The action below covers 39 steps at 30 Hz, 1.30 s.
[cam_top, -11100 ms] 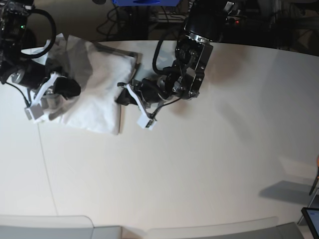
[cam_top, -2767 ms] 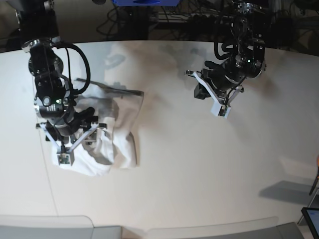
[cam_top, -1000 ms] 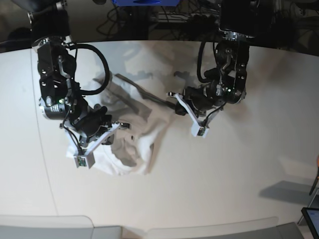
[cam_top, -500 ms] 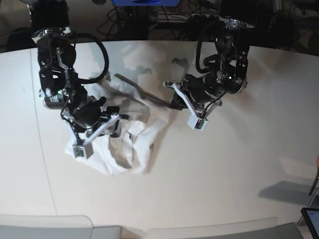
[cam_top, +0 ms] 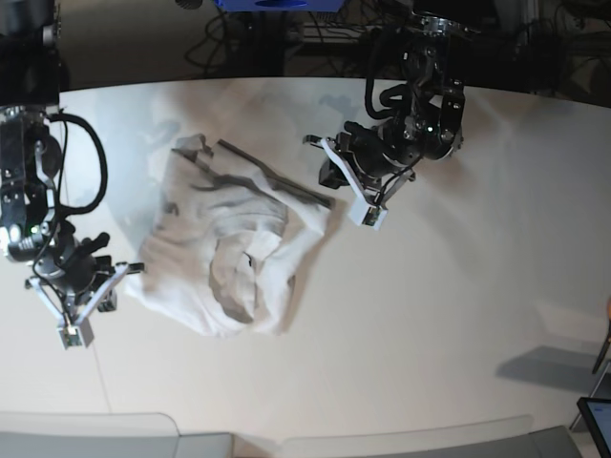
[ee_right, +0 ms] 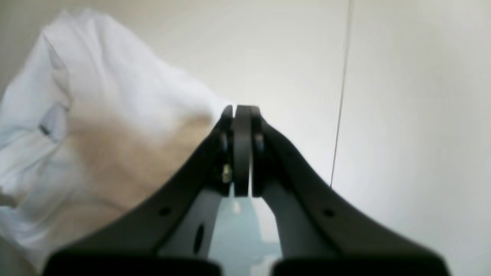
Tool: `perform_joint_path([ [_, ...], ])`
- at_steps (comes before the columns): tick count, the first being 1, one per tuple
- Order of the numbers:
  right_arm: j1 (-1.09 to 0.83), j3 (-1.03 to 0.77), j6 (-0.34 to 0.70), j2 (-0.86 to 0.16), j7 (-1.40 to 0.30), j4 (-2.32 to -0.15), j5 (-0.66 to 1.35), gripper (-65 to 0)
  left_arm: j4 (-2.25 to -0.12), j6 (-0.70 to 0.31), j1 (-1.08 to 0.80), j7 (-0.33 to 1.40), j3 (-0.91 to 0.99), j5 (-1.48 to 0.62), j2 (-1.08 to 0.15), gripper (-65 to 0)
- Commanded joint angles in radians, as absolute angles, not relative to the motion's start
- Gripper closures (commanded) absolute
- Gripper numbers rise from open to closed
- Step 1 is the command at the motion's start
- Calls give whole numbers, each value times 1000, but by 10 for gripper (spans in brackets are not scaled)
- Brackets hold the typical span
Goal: Fold the T-shirt properly
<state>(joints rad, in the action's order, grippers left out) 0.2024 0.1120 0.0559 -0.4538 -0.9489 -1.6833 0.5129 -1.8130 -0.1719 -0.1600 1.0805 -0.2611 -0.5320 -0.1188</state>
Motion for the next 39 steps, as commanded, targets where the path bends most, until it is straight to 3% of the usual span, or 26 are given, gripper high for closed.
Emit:
perform_joint_path([
  [1,245,105,68,-466,-908,-1658,503,-7,-1828,-173,-159,1067,-259,-512,-99,0],
  [13,433,211,346,-409,-774,-1193,229,-12,-1664,-176,-77,1059,-259,-430,-10,0],
  [26,335,220,363,-358,-803,-1198,171,-12,-1472,-174,130,1027,-260,-429,13,0],
  [32,226,217,361,-363,-832,-1308,171,-12,-1349,-174,286,1015,-303,-429,15,0],
  [39,96,150,361,-334,-917,-1500,171,-13,-1119,-174,443,854,-452,-430,28,0],
])
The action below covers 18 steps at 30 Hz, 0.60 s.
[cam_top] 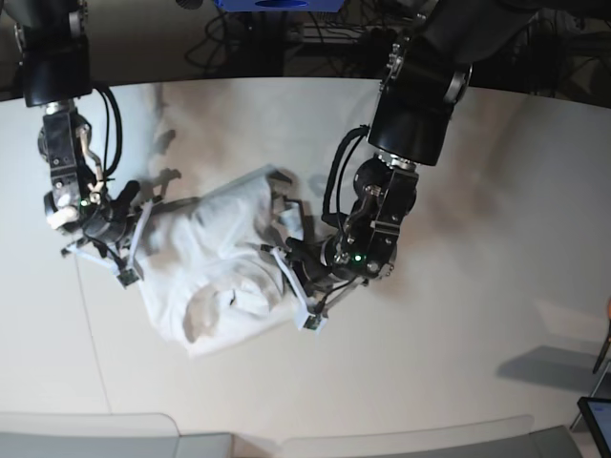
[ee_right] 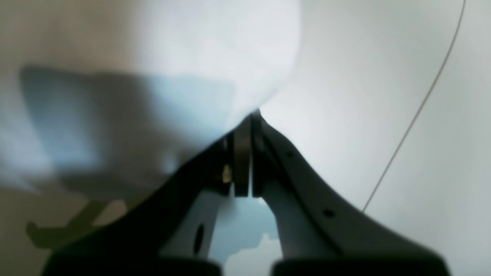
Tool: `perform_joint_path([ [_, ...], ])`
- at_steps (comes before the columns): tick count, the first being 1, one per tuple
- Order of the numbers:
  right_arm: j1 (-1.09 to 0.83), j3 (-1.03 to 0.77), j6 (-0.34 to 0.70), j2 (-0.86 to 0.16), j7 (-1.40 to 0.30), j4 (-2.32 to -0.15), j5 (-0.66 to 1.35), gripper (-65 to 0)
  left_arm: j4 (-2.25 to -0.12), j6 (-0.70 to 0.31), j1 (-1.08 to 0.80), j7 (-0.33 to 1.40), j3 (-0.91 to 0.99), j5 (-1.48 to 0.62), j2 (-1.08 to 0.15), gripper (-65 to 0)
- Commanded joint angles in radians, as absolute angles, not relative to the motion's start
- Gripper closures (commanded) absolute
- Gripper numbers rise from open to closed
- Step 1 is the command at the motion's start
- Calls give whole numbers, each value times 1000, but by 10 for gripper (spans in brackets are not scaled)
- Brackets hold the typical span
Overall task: Fold the T-shirt properly
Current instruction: 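Pull the shirt edges with both grippers to flatten it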
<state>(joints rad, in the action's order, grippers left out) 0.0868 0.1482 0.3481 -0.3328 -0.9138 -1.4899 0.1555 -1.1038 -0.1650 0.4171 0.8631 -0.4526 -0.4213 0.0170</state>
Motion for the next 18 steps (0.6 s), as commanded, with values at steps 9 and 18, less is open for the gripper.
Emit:
perform_joint_path([
  [9,30,110,341,-332,-954,-1615,127,-15,-1078,-173,538,791,-452,-430,31,0],
  [18,5,94,292,-323,-917,-1695,-194,-12,-1334,-148,486,881,-414,-440,-71,0],
])
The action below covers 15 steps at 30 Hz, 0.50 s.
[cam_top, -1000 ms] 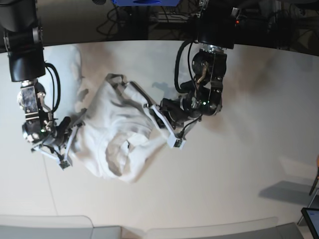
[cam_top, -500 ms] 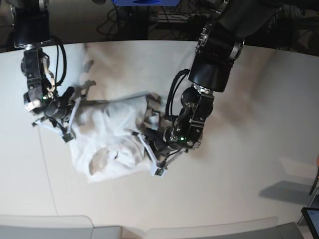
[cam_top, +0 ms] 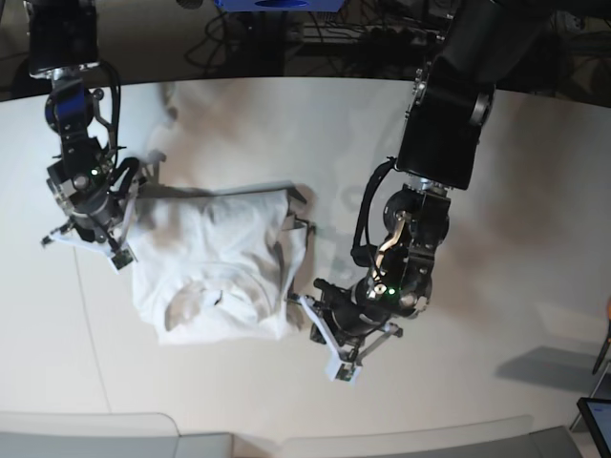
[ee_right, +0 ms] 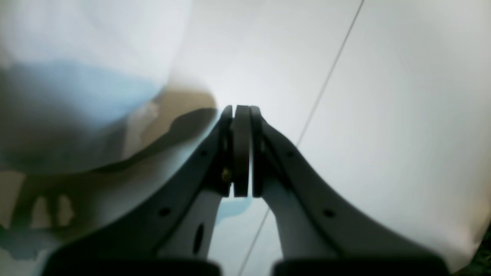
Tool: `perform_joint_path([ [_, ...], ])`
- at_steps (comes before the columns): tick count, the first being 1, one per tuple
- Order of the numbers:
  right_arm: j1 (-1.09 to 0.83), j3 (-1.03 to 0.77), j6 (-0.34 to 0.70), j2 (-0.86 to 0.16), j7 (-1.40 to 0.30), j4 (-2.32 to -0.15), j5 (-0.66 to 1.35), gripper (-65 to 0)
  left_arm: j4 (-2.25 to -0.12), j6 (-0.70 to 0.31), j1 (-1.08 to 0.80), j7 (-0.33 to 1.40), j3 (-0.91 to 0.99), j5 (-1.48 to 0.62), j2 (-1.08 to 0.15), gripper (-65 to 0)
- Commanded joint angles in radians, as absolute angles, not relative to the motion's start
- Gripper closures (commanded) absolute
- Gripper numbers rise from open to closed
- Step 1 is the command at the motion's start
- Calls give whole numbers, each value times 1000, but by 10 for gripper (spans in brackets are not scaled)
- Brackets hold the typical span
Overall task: Fold the T-shirt properly
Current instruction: 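Pull the shirt edges with both grippers to flatten it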
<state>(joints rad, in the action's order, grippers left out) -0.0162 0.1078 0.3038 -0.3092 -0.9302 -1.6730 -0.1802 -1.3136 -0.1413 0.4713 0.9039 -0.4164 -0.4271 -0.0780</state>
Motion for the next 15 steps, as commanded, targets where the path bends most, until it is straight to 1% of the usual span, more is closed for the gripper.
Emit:
perform_joint_path([
  [1,5,73,292,-323,-912,-1702,-220,-12,-1385,-148,460,901,-384,-440,-73,0],
  [4,5,-27,295,-275,-881,-1741,-268,-12,-1575,-148,335,966,-271,-440,-74,0],
  [6,-2,-70,298,-254,-848,-1781,-269,-12,-1702,-150,249,1006,-229,-440,-74,0],
  [10,-39,-44,298,-248,-822,-1860,-268,-12,-1948,-151,85,1024,-229,-440,-71,0],
  [12,-45,-19,298,-234,-823,-1893,-268,-12,-2022,-153,18,1023,-229,-441,-62,0],
  [15,-59,-18,298,-203,-820,-1926,-268,-13,-2029,-154,-31,1021,-231,-504,-48,0],
])
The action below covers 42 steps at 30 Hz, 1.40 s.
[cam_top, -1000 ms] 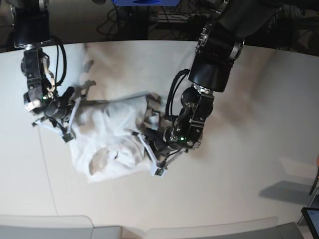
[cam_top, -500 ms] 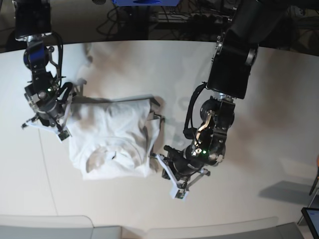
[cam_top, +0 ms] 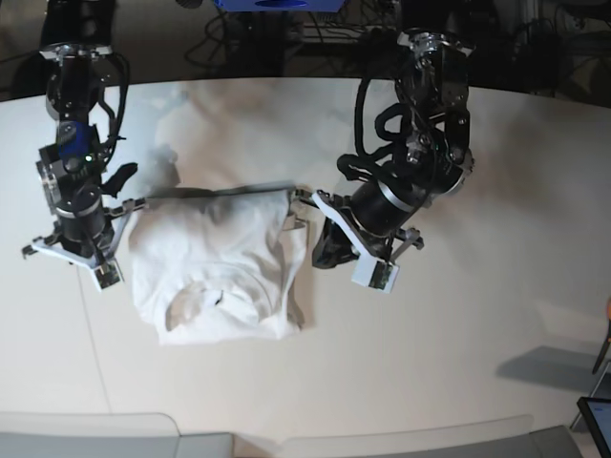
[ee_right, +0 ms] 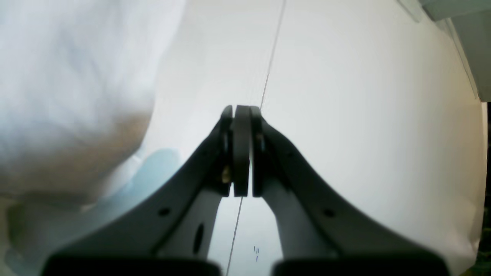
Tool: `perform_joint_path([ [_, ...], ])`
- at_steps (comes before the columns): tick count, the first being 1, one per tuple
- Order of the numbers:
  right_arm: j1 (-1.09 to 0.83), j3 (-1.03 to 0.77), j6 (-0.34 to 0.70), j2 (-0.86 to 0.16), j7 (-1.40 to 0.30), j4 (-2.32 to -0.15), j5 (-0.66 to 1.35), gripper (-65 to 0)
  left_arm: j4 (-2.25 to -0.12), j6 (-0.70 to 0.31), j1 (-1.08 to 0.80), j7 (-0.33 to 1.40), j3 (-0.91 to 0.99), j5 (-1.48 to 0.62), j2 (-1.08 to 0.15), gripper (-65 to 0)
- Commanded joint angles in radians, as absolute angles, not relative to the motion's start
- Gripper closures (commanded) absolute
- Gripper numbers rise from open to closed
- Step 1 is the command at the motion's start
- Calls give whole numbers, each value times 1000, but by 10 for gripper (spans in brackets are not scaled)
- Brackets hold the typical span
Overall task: Fold the T-shirt properly
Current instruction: 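Pull the shirt edges with both grippers to flatten it, then pinch the shirt's folded edge with both grippers and press it down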
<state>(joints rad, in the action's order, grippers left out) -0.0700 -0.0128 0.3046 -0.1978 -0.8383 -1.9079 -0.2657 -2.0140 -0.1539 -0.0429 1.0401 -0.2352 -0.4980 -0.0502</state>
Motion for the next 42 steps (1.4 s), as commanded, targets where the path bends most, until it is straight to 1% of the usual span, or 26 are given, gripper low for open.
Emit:
perform_joint_path([
  [1,-68,-15,298,-197,-819,-1939,-268,-13,-2028,-154,-41,1018,-248,-542,-48,0],
  [3,-73,-15,298,-182,-819,-1948,-266,-13,-2028,-159,-42,990,-297,-593,-58,0],
  [7,-79,-13,298,-153,-819,-1951,-265,-15,-1991,-154,-35,860,-400,-591,-59,0],
  [9,-91,-12,298,-130,-819,-1954,-265,-15,-1965,-154,-30,803,-446,-555,-53,0],
  [12,-93,-8,315,-119,-819,-1957,-265,-15,-1916,-153,-10,780,-496,-461,-31,0],
  [16,-93,45,387,-119,-823,-1962,-268,-13,-1813,-154,2,754,-504,-335,13,0],
  [20,-90,50,392,-97,-823,-1966,-268,-13,-1767,-154,8,661,-504,-302,15,0],
  [27,-94,51,397,-93,-823,-1972,-266,-13,-1610,-153,58,657,-487,-294,-2,0],
  [30,-97,51,398,-93,-823,-1972,-265,-15,-1567,-153,59,657,-449,-254,-10,0],
  [35,-104,51,398,-88,-823,-1966,-263,-16,-1560,-153,56,657,-410,-203,-10,0],
  [37,-104,51,398,-70,-823,-1965,-259,-16,-1557,-153,56,657,-410,-203,-13,0],
  [42,-110,51,398,-68,-823,-1934,-189,-16,-1575,-153,56,657,-409,-209,-13,0],
])
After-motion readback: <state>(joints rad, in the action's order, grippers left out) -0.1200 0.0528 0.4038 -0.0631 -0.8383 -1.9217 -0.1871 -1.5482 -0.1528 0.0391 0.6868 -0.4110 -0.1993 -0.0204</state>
